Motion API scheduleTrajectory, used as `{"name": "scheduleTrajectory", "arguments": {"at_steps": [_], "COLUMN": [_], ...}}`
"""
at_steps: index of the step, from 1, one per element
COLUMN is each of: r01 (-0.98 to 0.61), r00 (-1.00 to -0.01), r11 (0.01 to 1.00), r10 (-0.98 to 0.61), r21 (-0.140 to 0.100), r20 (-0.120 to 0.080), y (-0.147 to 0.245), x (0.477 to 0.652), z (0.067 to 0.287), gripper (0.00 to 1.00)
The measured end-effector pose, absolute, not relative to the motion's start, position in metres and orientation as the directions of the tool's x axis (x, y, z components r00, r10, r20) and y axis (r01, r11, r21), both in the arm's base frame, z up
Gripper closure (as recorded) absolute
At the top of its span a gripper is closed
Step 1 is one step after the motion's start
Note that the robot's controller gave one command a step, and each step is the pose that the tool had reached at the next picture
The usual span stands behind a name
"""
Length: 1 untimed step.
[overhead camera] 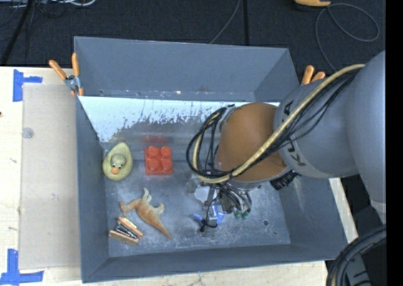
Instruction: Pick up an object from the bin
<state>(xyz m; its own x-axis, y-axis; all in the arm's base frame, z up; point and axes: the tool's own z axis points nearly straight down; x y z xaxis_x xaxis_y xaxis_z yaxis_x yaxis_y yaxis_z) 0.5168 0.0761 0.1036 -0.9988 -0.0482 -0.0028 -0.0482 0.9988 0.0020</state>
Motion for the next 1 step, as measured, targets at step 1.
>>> {"name": "scheduleTrajectory", "arguments": {"at_steps": [1], "r01": [-0.048], "r00": [-0.999], "r11": [0.999], "r10": [-0.048], "r21": [0.002], "r20": [-0.003], "y": [0.0760], "x": [0.5168], "z": [0.1036], "gripper": [0.00]}}
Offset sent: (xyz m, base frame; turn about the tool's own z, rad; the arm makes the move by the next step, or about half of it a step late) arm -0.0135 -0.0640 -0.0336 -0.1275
